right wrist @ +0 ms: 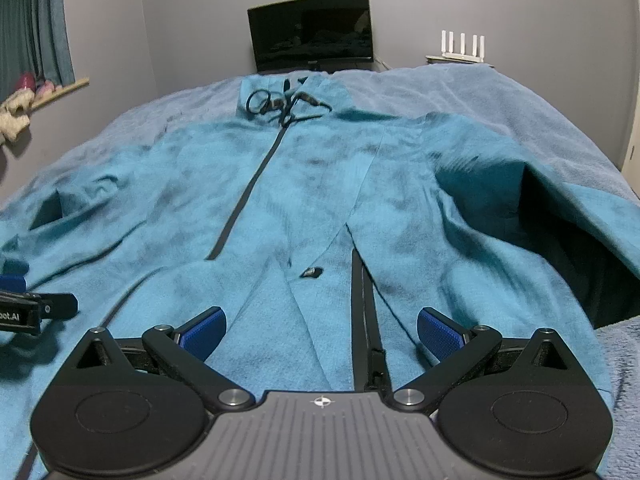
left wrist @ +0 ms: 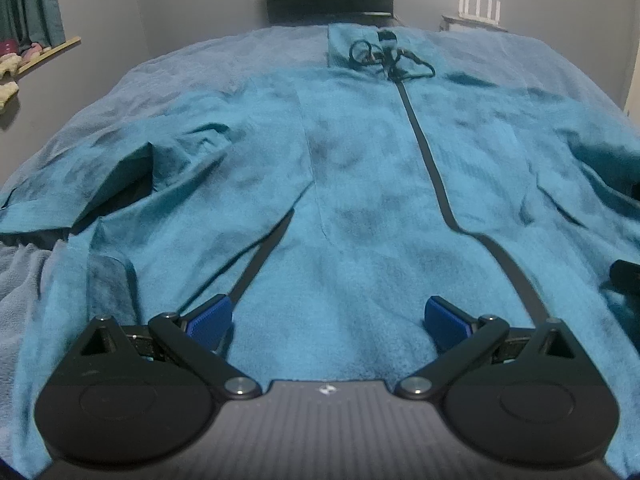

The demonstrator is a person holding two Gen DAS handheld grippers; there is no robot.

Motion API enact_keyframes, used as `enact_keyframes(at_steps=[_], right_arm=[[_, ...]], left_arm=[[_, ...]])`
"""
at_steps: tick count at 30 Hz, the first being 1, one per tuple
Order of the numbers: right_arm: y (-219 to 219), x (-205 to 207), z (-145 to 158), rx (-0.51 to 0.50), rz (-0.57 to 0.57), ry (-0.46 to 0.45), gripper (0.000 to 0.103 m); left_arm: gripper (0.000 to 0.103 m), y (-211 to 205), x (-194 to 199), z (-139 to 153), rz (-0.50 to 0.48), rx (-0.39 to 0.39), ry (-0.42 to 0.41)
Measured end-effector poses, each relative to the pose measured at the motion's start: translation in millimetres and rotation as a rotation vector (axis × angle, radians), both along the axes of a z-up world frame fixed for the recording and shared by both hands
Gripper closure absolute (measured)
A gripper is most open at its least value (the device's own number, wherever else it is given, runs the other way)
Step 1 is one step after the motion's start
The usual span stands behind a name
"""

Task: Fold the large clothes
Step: 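Grasp the jacket sleeve with the right gripper and fold it across the body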

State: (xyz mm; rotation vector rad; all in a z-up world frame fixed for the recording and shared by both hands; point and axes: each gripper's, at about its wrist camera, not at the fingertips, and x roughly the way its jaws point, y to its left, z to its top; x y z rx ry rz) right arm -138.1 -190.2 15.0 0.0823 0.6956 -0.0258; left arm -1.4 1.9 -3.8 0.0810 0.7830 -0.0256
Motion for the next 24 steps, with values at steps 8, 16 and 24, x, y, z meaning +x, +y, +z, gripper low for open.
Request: enact_keyframes(at_steps=[8, 16, 24], right_arm=[[-32.8, -23.5, 8.4, 0.091, -0.111, -0.179, 0.000], [-122.0, -30.0, -33.1, 0.441, -0.483, -0.114, 0.006], [-169.9, -34.7, -74.0, 0.634, -0.698, -0.186, 0.023]], left_arm=[[0.000, 6.2, 29.2, 45.5, 0.002, -0.124, -0.092], [0.000, -14.0, 53.9, 25.5, -0.100, -0.015, -0.073], [0.000, 0.7, 59.4, -15.7, -0.063, -0.094, 0.069]])
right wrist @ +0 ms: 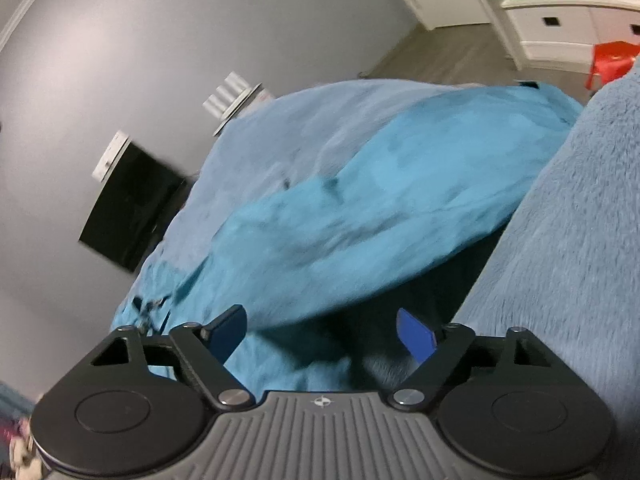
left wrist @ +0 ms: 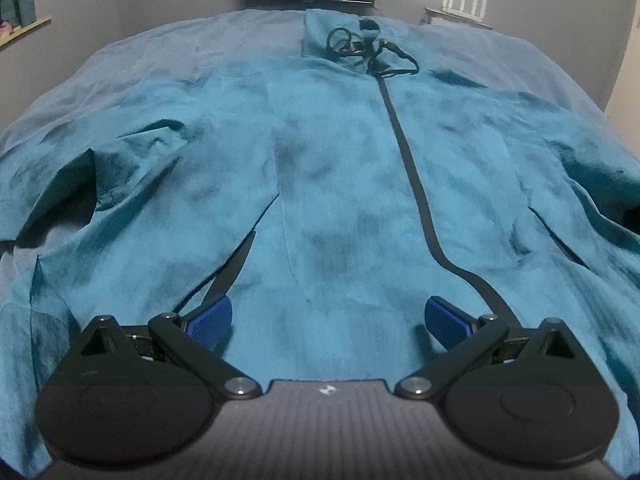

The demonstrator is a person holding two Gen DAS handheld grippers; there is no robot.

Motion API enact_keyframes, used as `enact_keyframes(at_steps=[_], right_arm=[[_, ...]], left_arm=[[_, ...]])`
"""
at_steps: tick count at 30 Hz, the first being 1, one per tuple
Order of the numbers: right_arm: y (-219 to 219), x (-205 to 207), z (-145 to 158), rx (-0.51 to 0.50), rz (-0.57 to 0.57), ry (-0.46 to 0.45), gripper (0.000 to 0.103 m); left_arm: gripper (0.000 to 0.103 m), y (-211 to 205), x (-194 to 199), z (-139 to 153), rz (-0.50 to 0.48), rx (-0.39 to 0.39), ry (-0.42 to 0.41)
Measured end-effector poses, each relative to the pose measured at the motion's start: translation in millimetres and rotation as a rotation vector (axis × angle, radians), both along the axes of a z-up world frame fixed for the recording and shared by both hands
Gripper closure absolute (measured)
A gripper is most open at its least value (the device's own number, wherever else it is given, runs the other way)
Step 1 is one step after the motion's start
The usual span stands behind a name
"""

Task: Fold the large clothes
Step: 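Grasp the jacket sleeve with the right gripper and fold it across the body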

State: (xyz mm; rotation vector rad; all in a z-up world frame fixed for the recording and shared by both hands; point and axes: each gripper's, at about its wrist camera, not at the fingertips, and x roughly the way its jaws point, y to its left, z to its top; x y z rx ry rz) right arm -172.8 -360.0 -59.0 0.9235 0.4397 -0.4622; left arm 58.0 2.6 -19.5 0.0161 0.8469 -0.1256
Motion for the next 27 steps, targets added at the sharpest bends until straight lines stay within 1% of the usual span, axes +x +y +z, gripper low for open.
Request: enact_keyframes(at_steps=[1, 3, 5, 6, 7, 9, 10, 12, 15, 18, 20, 21, 22, 25, 27], right_arm=[[-0.4, 2.0, -2.9, 0.000, -0.011, 0.009, 0.028], [-8.4, 9.5, -9.0, 0.015, -0.048, 0.036, 0.030], [-18.5, 17.7, -10.7, 0.030, -0.083, 0.051, 0.038], [-25.0, 24.7, -7.9, 0.022, -0.104, 0.057, 0.047], [-29.7, 26.7, -6.7, 0.001, -0.134, 0.063, 0.054], [-47.8, 36.8, 2.9, -0.041, -0.201, 0.080, 0.056], [-53.5, 39.2, 5.0, -0.060, -0.226, 0.086, 0.055], [-74.7, 46.6, 6.7, -0.113, -0.319, 0.104, 0.055], [-100.5, 52.2, 6.0, -0.137, -0.404, 0.116, 0.055], [-124.6, 45.9, 0.4, -0.130, -0.494, 0.110, 0.056], [-132.7, 39.1, 3.7, -0.155, -0.538, 0.092, 0.076], [-134.3, 39.2, 5.5, -0.172, -0.539, 0.084, 0.089], [-134.7, 39.3, 9.1, -0.191, -0.532, 0.070, 0.094], [-128.6, 44.2, 32.9, -0.314, -0.470, 0.009, 0.098], [-114.6, 49.0, 63.7, -0.450, -0.404, -0.048, 0.099]], left_arm=[[0.000, -0.7, 0.6, -0.7, -0.002, 0.002, -0.002], [0.000, -2.3, 1.4, -1.7, -0.011, 0.009, -0.007], [0.000, -2.9, 3.4, -3.7, -0.014, 0.015, -0.002], [0.000, -2.9, 4.6, -5.3, -0.015, 0.016, 0.004], [0.000, -2.3, 6.2, -7.2, -0.015, 0.014, 0.014], [0.000, -0.9, 9.6, -10.6, -0.006, 0.005, 0.028], [0.000, -0.1, 10.9, -11.3, -0.002, -0.002, 0.032], [0.000, 1.2, 12.3, -12.1, 0.002, -0.011, 0.038], [0.000, 1.3, 13.2, -13.6, 0.004, -0.017, 0.044], [0.000, 1.2, 15.0, -15.9, 0.003, -0.016, 0.043], [0.000, 2.2, 15.8, -17.6, 0.008, -0.020, 0.045], [0.000, 1.9, 16.1, -18.2, 0.010, -0.019, 0.046], [0.000, 1.1, 16.1, -18.0, 0.012, -0.017, 0.045], [0.000, -2.5, 15.7, -17.4, 0.009, 0.000, 0.039], [0.000, -4.5, 15.3, -17.8, 0.005, 0.010, 0.035]])
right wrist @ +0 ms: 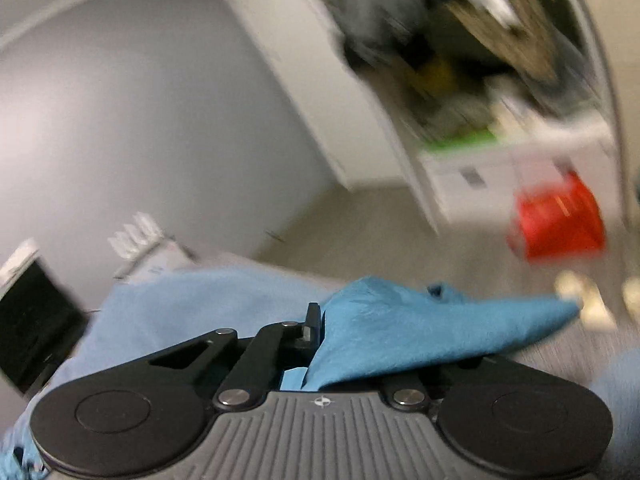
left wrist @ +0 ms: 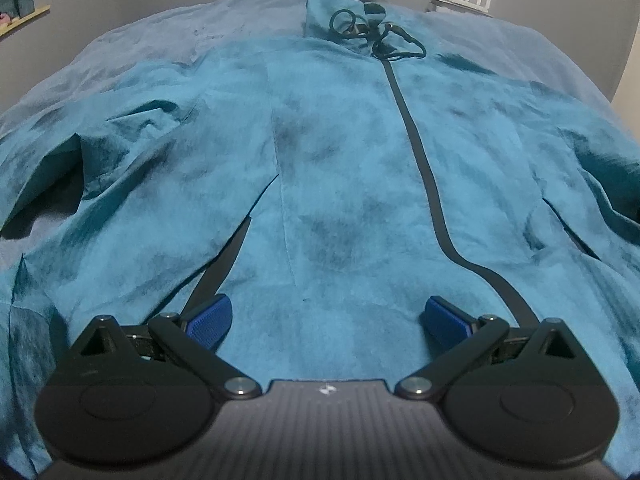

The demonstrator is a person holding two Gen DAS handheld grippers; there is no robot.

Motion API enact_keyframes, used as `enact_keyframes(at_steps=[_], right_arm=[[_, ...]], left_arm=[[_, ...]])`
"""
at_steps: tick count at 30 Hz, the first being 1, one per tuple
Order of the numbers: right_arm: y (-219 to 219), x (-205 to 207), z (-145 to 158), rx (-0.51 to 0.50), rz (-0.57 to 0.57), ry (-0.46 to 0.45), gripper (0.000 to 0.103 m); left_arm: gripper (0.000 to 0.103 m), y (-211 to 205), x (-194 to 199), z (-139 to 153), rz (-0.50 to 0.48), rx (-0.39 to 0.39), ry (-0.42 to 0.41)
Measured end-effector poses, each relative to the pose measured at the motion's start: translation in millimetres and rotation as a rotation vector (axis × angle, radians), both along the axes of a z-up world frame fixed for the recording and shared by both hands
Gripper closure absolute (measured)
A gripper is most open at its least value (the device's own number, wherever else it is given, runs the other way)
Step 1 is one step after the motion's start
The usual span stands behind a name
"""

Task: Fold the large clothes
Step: 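Grasp the jacket sleeve with the right gripper and fold it across the body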

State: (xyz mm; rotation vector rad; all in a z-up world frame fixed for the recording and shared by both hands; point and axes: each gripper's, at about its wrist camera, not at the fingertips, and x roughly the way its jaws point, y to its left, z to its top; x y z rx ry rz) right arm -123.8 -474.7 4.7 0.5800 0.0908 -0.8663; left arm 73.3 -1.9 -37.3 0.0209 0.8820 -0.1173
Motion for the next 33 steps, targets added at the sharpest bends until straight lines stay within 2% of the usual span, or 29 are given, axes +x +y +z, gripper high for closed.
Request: enact_keyframes(at_steps=[5, 8, 11, 16, 20, 21, 22, 24, 27, 28, 30, 33], right_arm=[[64.0, 31.7, 81.6, -0.302, 0.270, -0.055, 0.099], [115.3, 51.8, 128.3, -0.417, 0.447, -0.108, 0.099], [172.1, 76.2, 161.5, -0.470, 0.612, -0.152, 0.100], [278.7, 123.1, 186.3, -0.497, 0.907, -0.145, 0.100], [365.1, 146.9, 172.6, -0.549, 1.105, -0.041, 0.096], [380.9, 151.3, 165.6, -0.534, 1.162, 0.007, 0.091], [392.4, 154.2, 159.4, -0.515, 1.215, 0.053, 0.074], [411.9, 149.7, 146.7, -0.468, 1.309, 0.141, 0.050], [416.4, 124.6, 143.1, -0.435, 1.352, 0.183, 0.045], [412.4, 116.8, 146.1, -0.424, 1.344, 0.185, 0.039], [408.5, 70.8, 143.2, -0.383, 1.303, 0.159, 0.026], [366.7, 37.2, 149.5, -0.291, 1.248, 0.129, 0.024]], left_arm=[[0.000, -1.1, -0.6, -0.3, -0.012, 0.010, -0.011], [0.000, 1.9, -0.1, -1.1, -0.010, -0.006, -0.008], [0.000, 2.1, -0.5, -1.5, -0.010, -0.012, -0.008], [0.000, 4.3, -1.3, -2.3, -0.014, -0.022, -0.013], [0.000, 9.1, -2.0, -3.8, -0.015, -0.050, -0.015], [0.000, 10.9, -1.7, -4.4, -0.016, -0.060, -0.013], [0.000, 12.6, -1.8, -5.0, -0.016, -0.068, -0.012], [0.000, 15.2, -1.3, -5.4, -0.012, -0.088, -0.008], [0.000, 17.7, -0.8, -5.2, -0.015, -0.107, -0.007], [0.000, 18.4, -0.3, -5.0, -0.017, -0.112, -0.006], [0.000, 18.8, 0.4, -4.9, -0.021, -0.116, -0.006], [0.000, 18.9, 0.3, -3.9, -0.028, -0.116, -0.005]])
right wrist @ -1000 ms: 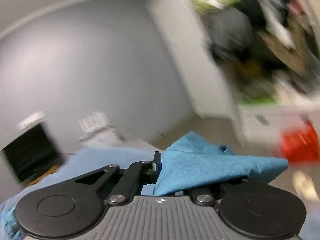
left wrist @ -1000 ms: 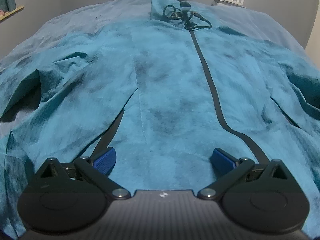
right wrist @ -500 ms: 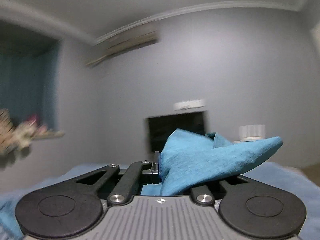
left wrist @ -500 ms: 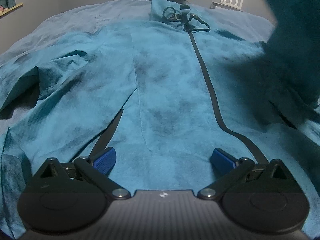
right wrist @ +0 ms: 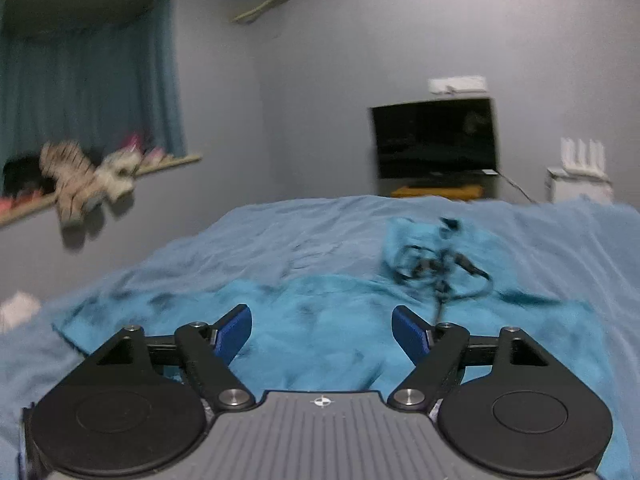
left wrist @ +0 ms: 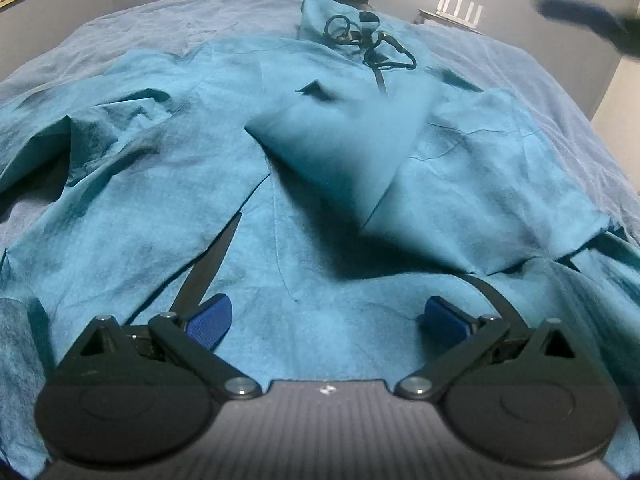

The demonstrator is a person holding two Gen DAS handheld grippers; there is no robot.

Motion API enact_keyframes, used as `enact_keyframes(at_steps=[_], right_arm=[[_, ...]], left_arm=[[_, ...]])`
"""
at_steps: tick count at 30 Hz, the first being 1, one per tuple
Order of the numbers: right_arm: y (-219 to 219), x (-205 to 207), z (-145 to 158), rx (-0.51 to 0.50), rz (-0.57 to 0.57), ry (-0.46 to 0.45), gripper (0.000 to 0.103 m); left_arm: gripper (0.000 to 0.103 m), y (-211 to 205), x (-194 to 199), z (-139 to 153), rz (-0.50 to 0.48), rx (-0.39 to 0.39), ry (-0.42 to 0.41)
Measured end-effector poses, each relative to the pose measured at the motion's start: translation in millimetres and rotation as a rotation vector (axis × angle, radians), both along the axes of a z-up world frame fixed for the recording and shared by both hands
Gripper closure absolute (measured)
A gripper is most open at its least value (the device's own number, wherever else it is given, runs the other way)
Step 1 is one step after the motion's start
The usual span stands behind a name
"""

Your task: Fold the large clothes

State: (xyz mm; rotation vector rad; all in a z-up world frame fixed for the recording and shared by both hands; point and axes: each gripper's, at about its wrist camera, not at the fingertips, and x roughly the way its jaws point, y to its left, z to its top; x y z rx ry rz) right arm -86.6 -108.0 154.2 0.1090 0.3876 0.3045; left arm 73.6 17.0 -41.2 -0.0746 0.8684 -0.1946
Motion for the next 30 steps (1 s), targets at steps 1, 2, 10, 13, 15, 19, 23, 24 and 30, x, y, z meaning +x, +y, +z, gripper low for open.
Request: enact_keyframes(at_steps=[1, 2, 10, 13, 15, 19, 23, 24, 30], right_arm=[[-10.0, -12.5, 3.3, 0.013, -0.028, 0.014, 0.023], [-45.4, -17.7, -2.4, 0.021, -0.068, 0.038, 0.023], [-121.1, -66.0, -44.2, -0.172, -0.293, 0.145, 0.020], [-138.7, -78.2, -60.5, -0.162, -0.324, 0.174, 0.019], [-145.2, -48.2, -83.2, -0.131, -0.319, 0.203, 0.019], [-139.8, -36.5, -98.3, -0.149, -0.271, 0.191, 0.017], [-132.4, 28.4, -133.2, -0.169, -0.217, 0.191, 0.017], [-132.8, 29.5, -134.4, -0.169, -0.214, 0.195, 0.017], [-137.4, 80.1, -149.7, -0.155, -0.230, 0.226, 0.017]], left_arm=[[0.000, -0.4, -0.3, 2.0, -0.003, 0.000, -0.004], [0.000, -0.4, -1.2, 5.1, -0.006, 0.001, -0.015], [0.000, -24.8, 4.5, 74.0, -0.142, 0.162, -0.221], [0.000, -37.6, 22.8, 83.4, -0.181, 0.211, -0.229], [0.000, -52.7, 39.3, 69.9, -0.221, 0.251, -0.181], [0.003, -82.2, 46.6, 24.4, -0.293, 0.405, -0.139], [0.066, -82.4, 49.5, -1.0, -0.267, 0.526, -0.169], [0.074, -72.7, 53.0, 0.2, -0.241, 0.503, -0.178], [0.092, 21.6, 58.6, 41.2, 0.079, 0.181, -0.202]])
